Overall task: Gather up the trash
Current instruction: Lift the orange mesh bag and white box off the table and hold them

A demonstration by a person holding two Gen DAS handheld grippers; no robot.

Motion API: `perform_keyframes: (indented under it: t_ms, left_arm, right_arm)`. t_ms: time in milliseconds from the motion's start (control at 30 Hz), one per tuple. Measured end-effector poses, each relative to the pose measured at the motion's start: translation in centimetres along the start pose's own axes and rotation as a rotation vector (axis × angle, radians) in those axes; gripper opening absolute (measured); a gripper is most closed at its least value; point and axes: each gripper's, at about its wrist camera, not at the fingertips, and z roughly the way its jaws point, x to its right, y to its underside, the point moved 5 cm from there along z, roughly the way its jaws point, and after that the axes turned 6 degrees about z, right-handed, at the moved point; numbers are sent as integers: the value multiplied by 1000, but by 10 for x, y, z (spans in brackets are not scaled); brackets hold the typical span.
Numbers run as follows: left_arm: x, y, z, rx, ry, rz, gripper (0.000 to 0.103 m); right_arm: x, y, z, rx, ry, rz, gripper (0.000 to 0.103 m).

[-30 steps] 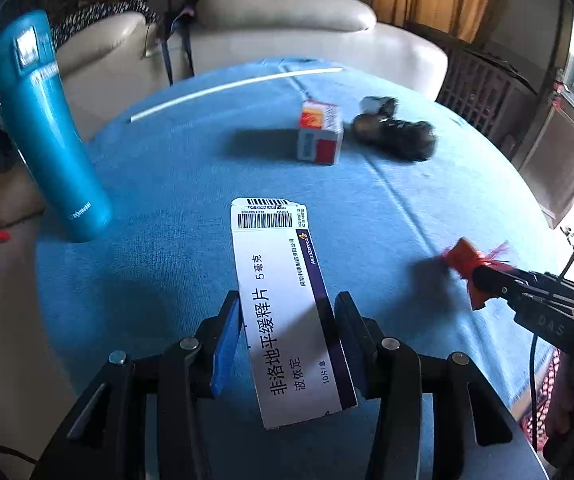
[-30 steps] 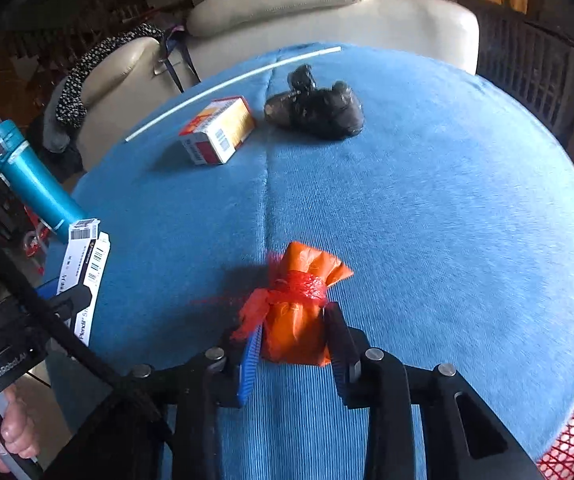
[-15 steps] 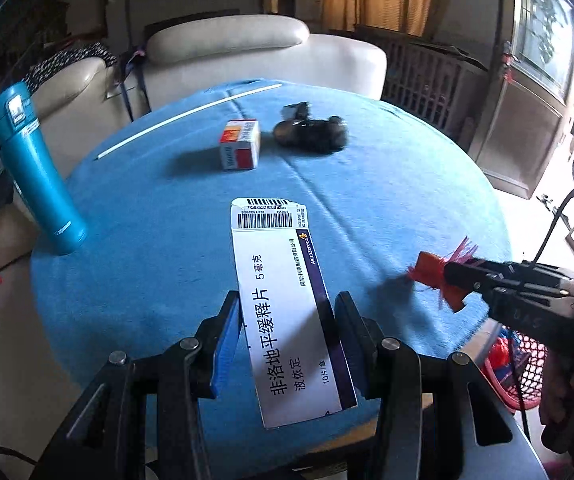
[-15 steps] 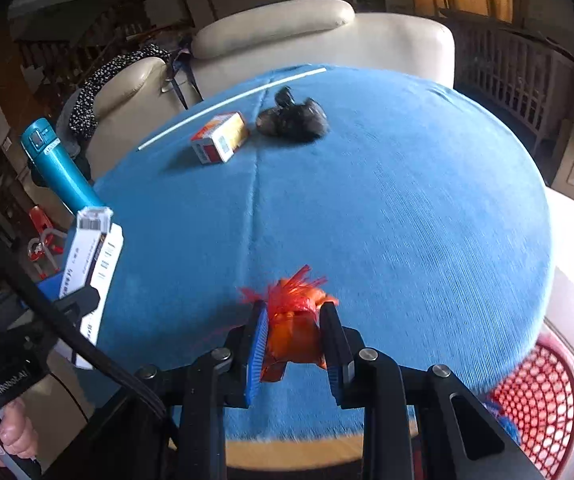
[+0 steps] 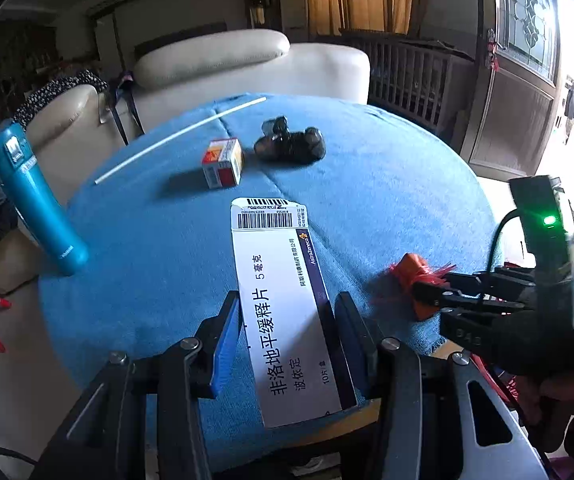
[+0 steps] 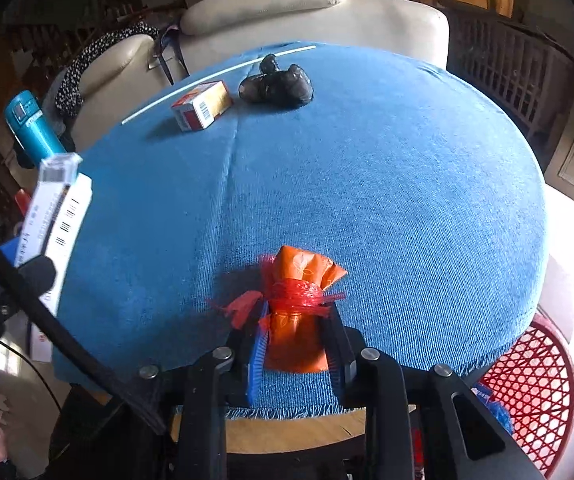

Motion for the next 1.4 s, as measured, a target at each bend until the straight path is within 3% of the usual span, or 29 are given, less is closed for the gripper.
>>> perform_keyframes:
  t_ms: [267, 500, 667, 900, 1400]
  left_arm:
    - [-14, 2, -42, 109, -80, -22, 49]
    - [-23, 12, -92, 235, -109, 5, 49]
    - [-37, 19, -99, 254, -102, -29, 49]
    - [-56, 25, -96, 252, -100, -95, 49]
    - [-28, 20, -90, 229, -95, -20, 49]
  right_arm:
    - [-10, -3, 6, -5, 46, -82, 29]
    - [-26, -8, 5, -13, 6, 20, 26]
    - [-64, 2, -4, 26, 33, -82, 26]
    - [-86, -4, -19, 89, 24, -120, 26]
    - [-48, -10, -66, 202, -52, 7, 26]
